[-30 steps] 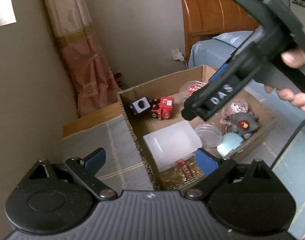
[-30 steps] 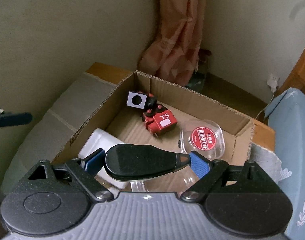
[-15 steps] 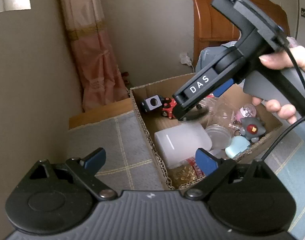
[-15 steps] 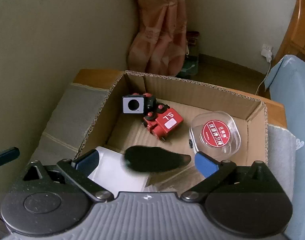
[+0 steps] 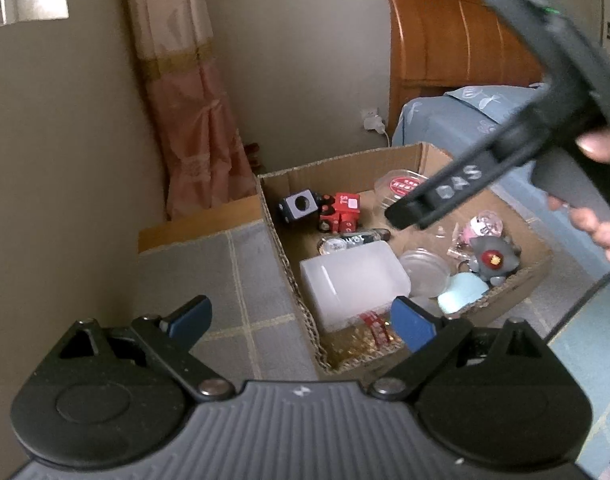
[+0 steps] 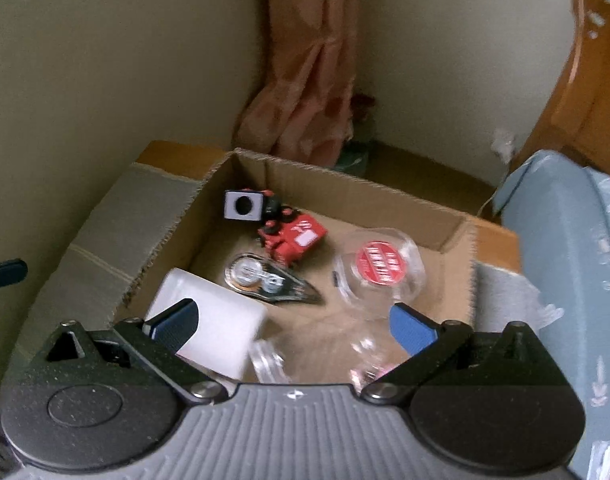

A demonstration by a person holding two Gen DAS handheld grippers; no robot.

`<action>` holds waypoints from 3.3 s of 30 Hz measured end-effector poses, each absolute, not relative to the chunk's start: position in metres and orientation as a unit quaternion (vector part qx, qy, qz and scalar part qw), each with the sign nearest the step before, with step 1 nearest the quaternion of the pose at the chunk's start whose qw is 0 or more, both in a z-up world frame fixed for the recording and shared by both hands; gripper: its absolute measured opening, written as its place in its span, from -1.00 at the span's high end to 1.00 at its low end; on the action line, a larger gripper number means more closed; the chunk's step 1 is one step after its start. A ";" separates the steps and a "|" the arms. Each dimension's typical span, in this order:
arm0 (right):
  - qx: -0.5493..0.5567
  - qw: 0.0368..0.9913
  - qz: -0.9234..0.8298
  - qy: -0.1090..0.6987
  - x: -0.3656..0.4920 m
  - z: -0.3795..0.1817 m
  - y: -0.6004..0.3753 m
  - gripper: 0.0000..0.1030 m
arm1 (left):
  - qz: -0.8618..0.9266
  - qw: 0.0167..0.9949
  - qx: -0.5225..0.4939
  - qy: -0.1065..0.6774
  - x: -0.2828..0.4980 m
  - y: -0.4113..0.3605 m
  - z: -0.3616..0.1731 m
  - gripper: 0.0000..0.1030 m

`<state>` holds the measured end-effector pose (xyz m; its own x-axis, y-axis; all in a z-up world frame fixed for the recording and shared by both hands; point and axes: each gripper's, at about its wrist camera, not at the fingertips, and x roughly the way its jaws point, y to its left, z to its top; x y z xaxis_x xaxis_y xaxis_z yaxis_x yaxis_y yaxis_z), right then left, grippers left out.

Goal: Organize rigid objects

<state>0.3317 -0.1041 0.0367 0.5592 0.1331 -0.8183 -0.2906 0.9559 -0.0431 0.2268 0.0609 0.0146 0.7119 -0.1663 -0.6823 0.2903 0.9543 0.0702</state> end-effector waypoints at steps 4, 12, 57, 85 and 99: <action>-0.098 0.894 0.096 0.427 0.302 0.038 -0.121 -1.00 | -0.119 0.921 0.077 0.362 0.216 0.054 0.015 -0.86; -0.031 0.918 0.029 0.393 0.227 0.025 -0.165 -1.00 | -0.073 0.922 0.060 0.375 0.184 0.034 0.007 -0.86; 0.003 0.931 -0.017 0.364 0.117 0.034 -0.174 -1.00 | 0.005 0.934 0.049 0.355 0.121 0.000 0.037 -0.86; 0.005 0.931 -0.018 0.363 0.117 0.033 -0.174 -1.00 | 0.015 0.931 0.060 0.359 0.121 -0.007 0.038 -0.86; 0.004 0.932 -0.018 0.363 0.116 0.033 -0.174 -1.00 | 0.018 0.931 0.061 0.359 0.119 -0.007 0.038 -0.86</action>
<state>0.1155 -0.1737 0.0335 0.7363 -0.0302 -0.6760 0.0367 0.9993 -0.0048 0.1186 -0.0071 0.0383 0.7416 0.0766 -0.6665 0.0113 0.9919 0.1265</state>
